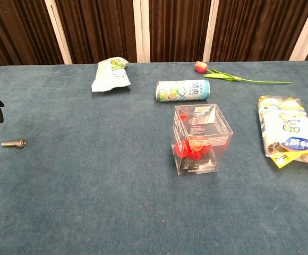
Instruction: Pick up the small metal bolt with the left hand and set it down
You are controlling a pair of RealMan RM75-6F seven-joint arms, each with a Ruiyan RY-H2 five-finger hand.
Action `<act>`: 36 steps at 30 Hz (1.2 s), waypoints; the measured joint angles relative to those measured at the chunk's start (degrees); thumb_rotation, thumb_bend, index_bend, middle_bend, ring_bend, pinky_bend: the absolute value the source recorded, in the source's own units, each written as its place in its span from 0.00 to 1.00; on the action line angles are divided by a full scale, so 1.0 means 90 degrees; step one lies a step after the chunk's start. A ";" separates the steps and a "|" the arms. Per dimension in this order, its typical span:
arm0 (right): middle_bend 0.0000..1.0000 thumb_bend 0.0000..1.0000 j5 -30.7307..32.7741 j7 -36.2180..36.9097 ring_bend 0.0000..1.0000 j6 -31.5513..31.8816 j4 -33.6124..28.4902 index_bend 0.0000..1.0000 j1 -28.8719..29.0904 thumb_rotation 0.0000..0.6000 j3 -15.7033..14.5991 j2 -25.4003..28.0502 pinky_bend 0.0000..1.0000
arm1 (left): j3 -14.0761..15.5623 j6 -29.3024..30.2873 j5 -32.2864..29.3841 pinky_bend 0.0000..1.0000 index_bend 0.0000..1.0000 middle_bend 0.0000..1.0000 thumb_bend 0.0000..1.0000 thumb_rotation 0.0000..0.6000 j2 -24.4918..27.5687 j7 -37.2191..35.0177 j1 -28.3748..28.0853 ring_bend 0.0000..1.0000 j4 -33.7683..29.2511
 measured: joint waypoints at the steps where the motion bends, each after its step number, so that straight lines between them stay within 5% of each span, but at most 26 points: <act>1: 0.10 0.23 0.0000 0.0016 0.09 0.0005 0.0001 0.14 -0.0002 1.00 0.0002 0.0005 0.00 | 0.0012 0.0080 -0.0030 0.06 0.37 0.09 0.40 1.00 -0.0068 0.0076 0.0004 0.00 -0.0004; 14: 0.10 0.23 0.0026 0.0226 0.09 0.0072 0.0051 0.14 -0.0025 1.00 0.0058 0.0029 0.00 | 0.0202 0.0317 -0.0137 0.06 0.43 0.10 0.46 1.00 -0.0702 0.0390 0.0020 0.00 0.0215; 36: 0.10 0.23 0.0123 0.0286 0.09 0.0077 0.0070 0.14 -0.0025 1.00 0.0112 -0.0025 0.01 | 0.0155 0.0414 -0.0036 0.06 0.51 0.14 0.46 1.00 -0.0787 0.0213 0.0049 0.00 0.0371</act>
